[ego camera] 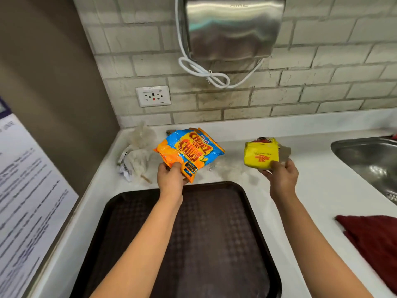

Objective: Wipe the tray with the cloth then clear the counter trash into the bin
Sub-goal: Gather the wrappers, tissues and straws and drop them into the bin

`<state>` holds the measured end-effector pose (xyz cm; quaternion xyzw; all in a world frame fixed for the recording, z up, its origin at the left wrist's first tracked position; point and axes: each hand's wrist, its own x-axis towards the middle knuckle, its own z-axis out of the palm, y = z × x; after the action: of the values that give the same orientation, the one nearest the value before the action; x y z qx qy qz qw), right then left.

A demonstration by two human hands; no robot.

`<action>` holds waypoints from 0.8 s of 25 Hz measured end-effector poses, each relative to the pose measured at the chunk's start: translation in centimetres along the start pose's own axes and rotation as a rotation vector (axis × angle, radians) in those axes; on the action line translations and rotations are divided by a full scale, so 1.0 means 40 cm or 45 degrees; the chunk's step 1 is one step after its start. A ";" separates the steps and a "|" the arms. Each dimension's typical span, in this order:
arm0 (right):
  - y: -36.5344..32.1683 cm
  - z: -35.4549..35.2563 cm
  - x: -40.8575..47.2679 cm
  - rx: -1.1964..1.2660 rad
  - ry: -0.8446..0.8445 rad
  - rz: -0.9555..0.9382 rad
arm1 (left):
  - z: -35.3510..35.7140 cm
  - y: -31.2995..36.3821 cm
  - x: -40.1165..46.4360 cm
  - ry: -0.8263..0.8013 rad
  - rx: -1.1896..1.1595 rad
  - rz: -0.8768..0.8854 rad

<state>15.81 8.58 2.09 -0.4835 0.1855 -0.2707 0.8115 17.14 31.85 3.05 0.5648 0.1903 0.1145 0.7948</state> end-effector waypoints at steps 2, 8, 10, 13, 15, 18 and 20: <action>-0.005 -0.015 -0.054 -0.041 -0.019 0.004 | -0.033 0.000 -0.058 -0.043 -0.004 -0.039; -0.022 -0.116 -0.190 -0.226 -0.006 -0.023 | -0.106 -0.030 -0.201 -0.188 0.061 -0.101; -0.024 -0.160 -0.224 -0.260 -0.003 -0.043 | -0.116 -0.044 -0.241 -0.198 0.070 -0.104; -0.041 -0.228 -0.253 -0.276 0.072 -0.092 | -0.128 -0.068 -0.301 -0.189 0.076 -0.134; -0.053 -0.275 -0.262 -0.289 0.124 -0.127 | -0.134 -0.086 -0.350 -0.180 0.109 -0.109; -0.072 -0.339 -0.261 -0.313 0.124 -0.144 | -0.135 -0.104 -0.422 -0.107 0.076 0.138; -0.092 -0.377 -0.258 -0.341 0.076 -0.148 | -0.125 -0.114 -0.468 -0.098 0.057 0.270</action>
<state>-1.75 3.22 -1.25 -0.5892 0.2157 -0.3045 0.7166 -2.04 27.17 0.54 0.6035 0.1013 0.1719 0.7720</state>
